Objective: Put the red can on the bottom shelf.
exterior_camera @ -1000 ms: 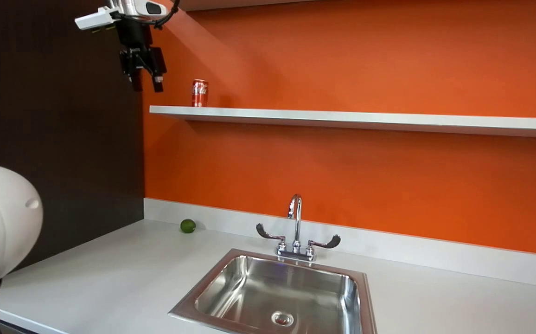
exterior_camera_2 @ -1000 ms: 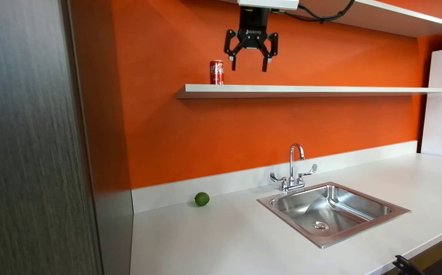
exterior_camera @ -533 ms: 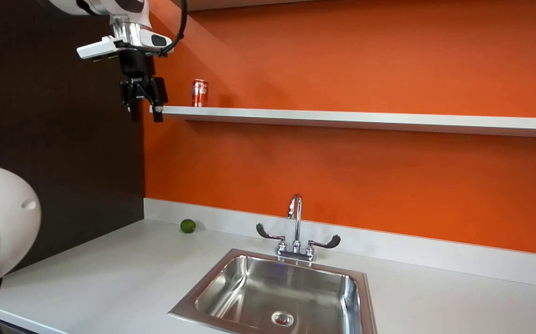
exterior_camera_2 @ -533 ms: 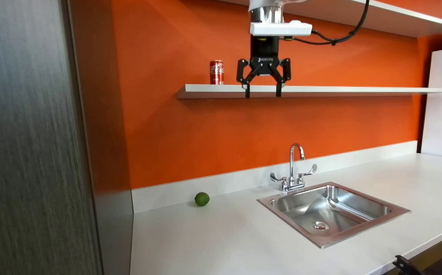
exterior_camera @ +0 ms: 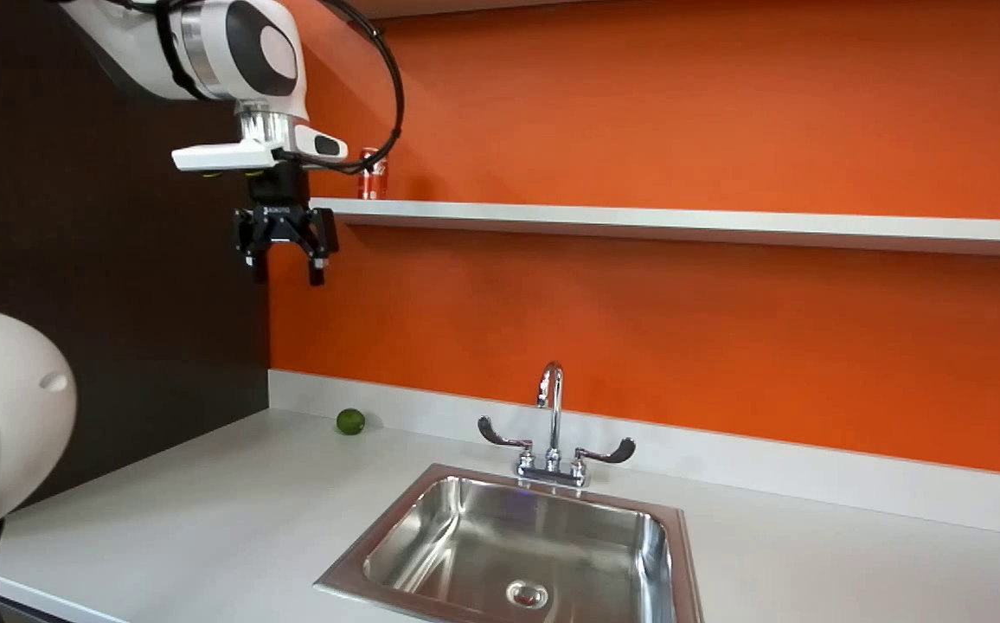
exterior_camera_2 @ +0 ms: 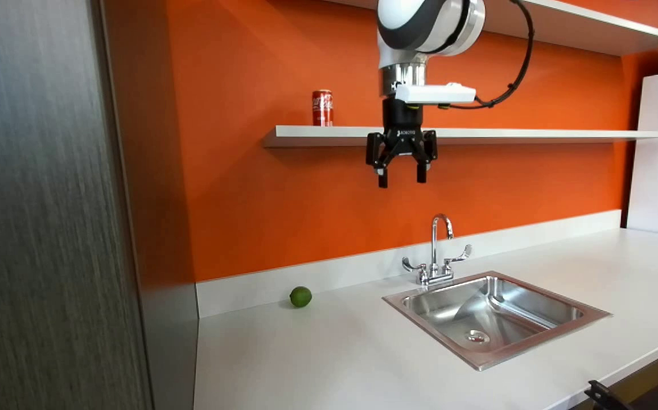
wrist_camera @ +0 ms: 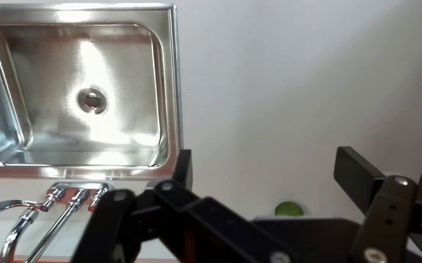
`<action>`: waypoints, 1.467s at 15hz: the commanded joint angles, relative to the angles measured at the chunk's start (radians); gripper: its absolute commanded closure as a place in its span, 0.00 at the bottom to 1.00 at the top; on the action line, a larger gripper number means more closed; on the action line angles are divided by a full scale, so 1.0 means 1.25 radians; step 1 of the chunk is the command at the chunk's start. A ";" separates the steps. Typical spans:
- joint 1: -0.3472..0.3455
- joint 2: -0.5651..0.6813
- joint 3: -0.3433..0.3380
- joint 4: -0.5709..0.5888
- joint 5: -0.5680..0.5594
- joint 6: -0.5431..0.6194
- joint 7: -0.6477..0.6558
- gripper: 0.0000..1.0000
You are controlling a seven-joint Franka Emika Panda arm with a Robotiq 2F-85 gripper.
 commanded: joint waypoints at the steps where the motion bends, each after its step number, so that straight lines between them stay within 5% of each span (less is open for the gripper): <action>1: -0.012 0.042 -0.017 -0.015 0.028 0.051 -0.090 0.00; 22: -0.016 0.119 -0.017 -0.112 0.064 0.093 -0.085 0.00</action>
